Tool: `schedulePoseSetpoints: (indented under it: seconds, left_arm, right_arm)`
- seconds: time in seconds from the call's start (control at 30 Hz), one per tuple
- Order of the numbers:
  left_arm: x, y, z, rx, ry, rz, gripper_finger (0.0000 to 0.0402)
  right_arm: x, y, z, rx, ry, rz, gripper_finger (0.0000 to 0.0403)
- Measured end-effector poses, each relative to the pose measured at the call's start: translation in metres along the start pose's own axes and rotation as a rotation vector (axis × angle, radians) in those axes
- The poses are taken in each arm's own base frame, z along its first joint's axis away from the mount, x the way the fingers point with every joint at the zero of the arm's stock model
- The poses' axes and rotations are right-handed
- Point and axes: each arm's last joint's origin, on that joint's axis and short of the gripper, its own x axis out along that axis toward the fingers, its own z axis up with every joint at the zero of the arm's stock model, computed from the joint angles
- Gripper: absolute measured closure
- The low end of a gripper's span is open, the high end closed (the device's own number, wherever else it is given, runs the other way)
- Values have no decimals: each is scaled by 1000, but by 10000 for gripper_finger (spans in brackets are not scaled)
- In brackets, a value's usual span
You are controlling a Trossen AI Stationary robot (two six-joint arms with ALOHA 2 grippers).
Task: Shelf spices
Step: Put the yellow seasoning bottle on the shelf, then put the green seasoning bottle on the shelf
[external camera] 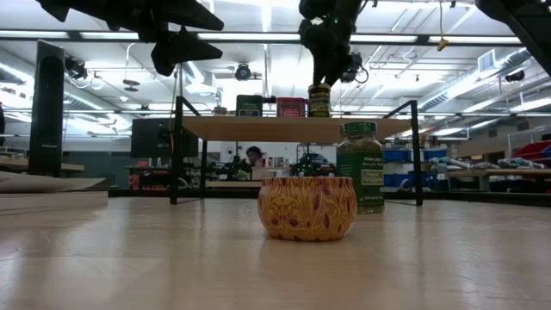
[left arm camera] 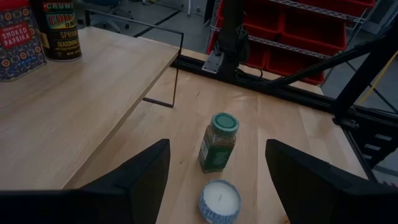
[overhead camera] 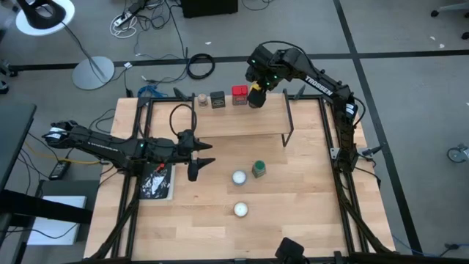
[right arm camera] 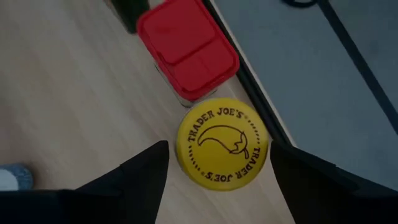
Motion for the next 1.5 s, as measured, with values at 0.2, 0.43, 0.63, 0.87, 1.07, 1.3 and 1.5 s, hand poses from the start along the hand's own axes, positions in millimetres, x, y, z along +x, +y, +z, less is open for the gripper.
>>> schedulePoseSetpoints:
  seconds: [0.2, 0.43, 0.63, 0.87, 1.07, 1.3, 1.5]
  left_arm:
    - [0, 0, 0, 0, -2, -1, 133]
    - [0, 0, 0, -1, -2, 0, 133]
    - [0, 0, 0, -1, -3, -1, 133]
    - [0, 0, 0, -1, -3, -1, 133]
    - [0, 0, 0, -1, -3, 0, 133]
    - [0, 0, -1, 0, 10, -12, 133]
    - [0, 0, -1, 2, 12, -11, 133]
  right_arm:
    - [-1, 0, -2, 3, 14, -2, 124]
    - [-2, -1, -2, 6, 15, -26, 124]
    - [-2, -2, -3, 5, 34, -65, 134]
    - [-2, -2, -6, 3, 60, -76, 140]
    - [-2, 2, -5, -9, 54, -78, 140]
    - [-18, 17, -7, -57, 15, -123, 139]
    - [-42, 35, -13, -79, -46, -116, 139]
